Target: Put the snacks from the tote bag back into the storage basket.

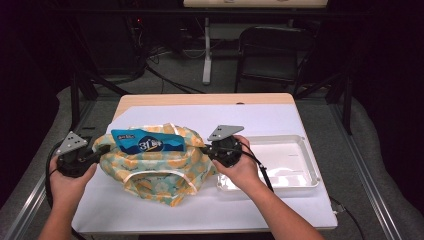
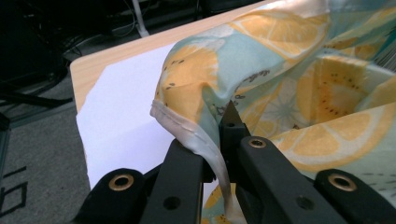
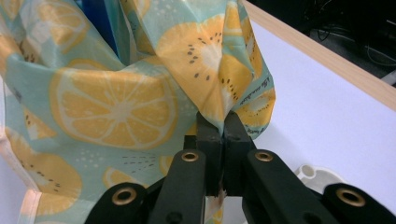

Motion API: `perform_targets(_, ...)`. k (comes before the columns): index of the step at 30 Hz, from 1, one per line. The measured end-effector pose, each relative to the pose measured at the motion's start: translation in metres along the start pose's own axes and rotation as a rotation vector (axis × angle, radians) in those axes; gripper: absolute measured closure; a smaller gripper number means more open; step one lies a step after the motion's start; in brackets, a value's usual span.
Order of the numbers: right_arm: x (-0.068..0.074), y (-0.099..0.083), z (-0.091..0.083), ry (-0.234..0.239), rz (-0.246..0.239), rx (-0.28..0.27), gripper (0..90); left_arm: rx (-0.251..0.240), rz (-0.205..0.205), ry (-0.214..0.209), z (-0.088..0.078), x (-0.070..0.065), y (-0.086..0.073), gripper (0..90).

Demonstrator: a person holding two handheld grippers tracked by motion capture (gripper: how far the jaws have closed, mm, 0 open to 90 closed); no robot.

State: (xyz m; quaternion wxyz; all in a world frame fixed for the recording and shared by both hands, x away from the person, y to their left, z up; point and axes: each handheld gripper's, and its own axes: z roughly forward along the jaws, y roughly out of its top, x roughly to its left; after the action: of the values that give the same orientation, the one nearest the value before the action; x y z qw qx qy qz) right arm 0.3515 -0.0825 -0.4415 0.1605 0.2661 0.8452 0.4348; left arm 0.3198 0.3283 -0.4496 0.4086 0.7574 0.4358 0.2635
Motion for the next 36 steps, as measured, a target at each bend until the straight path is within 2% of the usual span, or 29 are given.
perform_targets(7,-0.001,-0.006,0.011,0.005,0.001,0.034,88.9,0.032,0.0,0.003,0.009,0.0,-0.008,89.8)
perform_targets(17,0.003,-0.02,0.023,0.019,0.014,0.064,89.3,0.048,-0.028,-0.002,0.014,0.002,-0.025,89.8)
perform_targets(27,0.007,-0.029,0.035,0.027,0.01,0.097,89.4,0.085,-0.048,0.0,0.022,0.004,-0.042,89.8)
perform_targets(36,0.004,-0.034,0.043,0.032,0.03,0.115,88.3,0.113,-0.056,0.003,0.031,0.004,-0.048,89.4)
